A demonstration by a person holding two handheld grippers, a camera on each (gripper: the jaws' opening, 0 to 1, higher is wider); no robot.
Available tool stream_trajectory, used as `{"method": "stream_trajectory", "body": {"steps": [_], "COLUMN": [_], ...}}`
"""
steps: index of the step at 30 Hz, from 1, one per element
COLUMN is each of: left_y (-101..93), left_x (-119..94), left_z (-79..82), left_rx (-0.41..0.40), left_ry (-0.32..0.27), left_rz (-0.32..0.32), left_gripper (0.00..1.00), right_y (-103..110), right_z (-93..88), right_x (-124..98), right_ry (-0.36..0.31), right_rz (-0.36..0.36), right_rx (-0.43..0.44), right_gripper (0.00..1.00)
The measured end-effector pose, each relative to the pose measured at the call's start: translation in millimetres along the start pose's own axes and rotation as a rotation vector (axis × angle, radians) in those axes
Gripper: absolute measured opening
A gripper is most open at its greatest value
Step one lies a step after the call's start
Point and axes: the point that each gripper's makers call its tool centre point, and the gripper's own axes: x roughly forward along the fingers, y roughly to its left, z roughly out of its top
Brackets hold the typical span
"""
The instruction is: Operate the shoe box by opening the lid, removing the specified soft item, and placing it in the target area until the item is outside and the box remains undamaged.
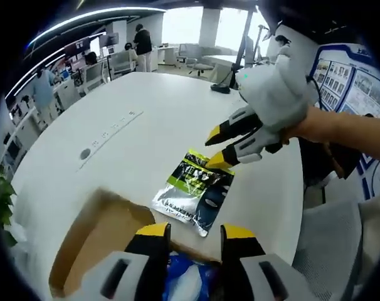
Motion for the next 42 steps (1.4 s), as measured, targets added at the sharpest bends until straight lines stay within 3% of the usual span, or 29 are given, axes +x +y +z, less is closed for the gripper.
{"method": "stream_trajectory", "body": {"steps": [17,23,28,34,42], "left_y": [20.3,29.8,40.6,53.9,59.3], "left_x": [-49.3,-74.3,-88.8,-108.1,-126.0], "left_z": [-32.4,-35.9,-52.9,-68.1,-92.3], "left_rx": [-0.061,-0.116,-0.119,-0.162,-0.196], "left_ry": [-0.098,-0.189,-0.182,-0.22,-0.229], "left_rz": [0.055,0.074,0.111,0.16,0.194], "left_gripper": [0.41,0.42,0.44,0.45,0.49], "right_y": [41.5,70.5,88.7,111.3,145.7], "right_z": [32.6,48.0,51.7,56.0,66.3], "right_x": [-41.7,-52.4,-54.1,-52.8,-50.2], "right_ry": [-0.099,-0.158,-0.174,-0.184,-0.205], "right_rz": [0.076,0.159,0.195,0.241,0.32], "right_rx": [-0.056,-0.038,-0.048,-0.06,-0.062], "right_gripper": [0.39,0.4,0.41,0.42,0.41]}}
